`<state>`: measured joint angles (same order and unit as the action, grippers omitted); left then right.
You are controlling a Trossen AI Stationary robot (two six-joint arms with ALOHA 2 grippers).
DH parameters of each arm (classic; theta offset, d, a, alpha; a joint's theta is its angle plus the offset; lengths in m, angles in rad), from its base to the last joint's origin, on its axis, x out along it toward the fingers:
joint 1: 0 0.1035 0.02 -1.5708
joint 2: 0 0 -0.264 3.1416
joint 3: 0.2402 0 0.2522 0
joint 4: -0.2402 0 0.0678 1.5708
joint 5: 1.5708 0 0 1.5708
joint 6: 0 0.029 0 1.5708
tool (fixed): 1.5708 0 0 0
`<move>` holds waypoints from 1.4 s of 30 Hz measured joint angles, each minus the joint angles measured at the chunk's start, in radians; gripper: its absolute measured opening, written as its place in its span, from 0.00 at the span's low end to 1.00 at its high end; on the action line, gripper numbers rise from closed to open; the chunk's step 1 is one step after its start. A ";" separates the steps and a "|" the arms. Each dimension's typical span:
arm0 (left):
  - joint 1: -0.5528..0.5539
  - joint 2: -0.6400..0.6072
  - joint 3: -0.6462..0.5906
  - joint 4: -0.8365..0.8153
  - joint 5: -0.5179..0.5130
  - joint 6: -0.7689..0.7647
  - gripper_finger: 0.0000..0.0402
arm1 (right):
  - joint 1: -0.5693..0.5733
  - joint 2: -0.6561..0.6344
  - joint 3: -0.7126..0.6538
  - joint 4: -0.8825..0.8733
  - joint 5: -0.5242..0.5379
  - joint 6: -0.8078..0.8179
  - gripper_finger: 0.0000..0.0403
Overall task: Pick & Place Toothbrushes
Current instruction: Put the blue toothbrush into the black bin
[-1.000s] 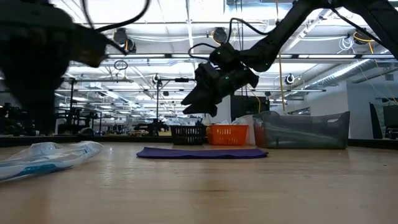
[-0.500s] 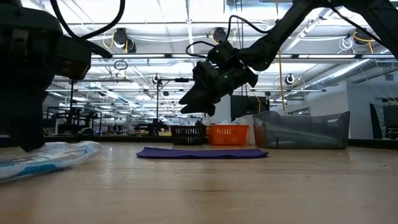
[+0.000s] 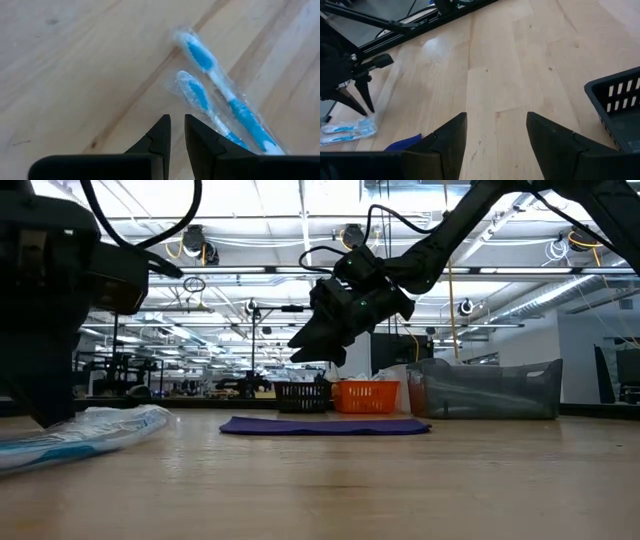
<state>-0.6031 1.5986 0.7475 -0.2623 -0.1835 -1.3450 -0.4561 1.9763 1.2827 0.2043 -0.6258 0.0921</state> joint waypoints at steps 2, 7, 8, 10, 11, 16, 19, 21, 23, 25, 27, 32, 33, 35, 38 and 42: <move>-0.001 0.000 0.000 0.011 0.000 0.006 0.13 | 0.000 0.000 0.000 0.000 0.000 0.000 0.49; -0.001 0.000 0.000 0.034 0.018 0.027 0.13 | 0.000 0.000 0.000 0.000 0.000 0.000 0.49; -0.001 0.000 0.000 0.033 0.027 0.027 0.13 | 0.000 0.000 0.000 0.000 0.000 0.000 0.49; -0.003 0.000 0.000 0.033 0.028 0.026 0.13 | 0.000 0.000 0.000 0.000 0.000 0.000 0.49; -0.004 0.000 0.000 0.034 0.028 0.026 0.13 | 0.000 0.000 0.000 0.000 0.000 0.000 0.49; -0.009 0.000 0.000 0.057 0.029 0.042 0.13 | 0.000 0.000 0.000 -0.001 0.000 0.000 0.49; -0.008 0.000 0.000 0.109 0.014 0.076 0.13 | 0.000 0.000 0.000 -0.001 0.000 0.000 0.49; -0.005 0.000 0.000 0.125 -0.001 0.090 0.13 | 0.000 0.000 0.000 -0.001 0.000 0.000 0.49; 0.000 0.000 0.000 0.117 -0.007 0.085 0.13 | 0.000 0.000 0.000 0.000 0.000 0.000 0.49; 0.004 0.000 0.000 0.102 -0.008 0.079 0.13 | 0.000 0.000 0.000 -0.001 0.000 0.000 0.49; 0.005 0.000 0.000 0.089 -0.009 0.078 0.13 | 0.000 0.000 0.000 -0.001 0.000 0.000 0.49; 0.012 0.000 0.000 0.084 -0.008 0.075 0.13 | 0.000 0.000 0.000 0.000 0.000 0.000 0.49; 0.013 0.000 0.000 0.083 -0.005 0.070 0.13 | 0.000 0.000 0.000 -0.001 0.000 0.000 0.49; 0.013 0.000 0.000 0.081 -0.002 0.067 0.13 | 0.000 0.000 0.000 -0.001 0.000 0.000 0.49; 0.013 0.000 0.000 0.081 -0.001 0.051 0.13 | 0.000 0.000 0.000 -0.001 0.000 0.000 0.49; 0.013 0.000 0.000 0.067 0.008 0.019 0.13 | 0.000 0.000 0.000 -0.001 0.000 0.000 0.49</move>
<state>-0.5903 1.5982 0.7479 -0.1958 -0.1760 -1.3257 -0.4561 1.9762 1.2827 0.2035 -0.6254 0.0921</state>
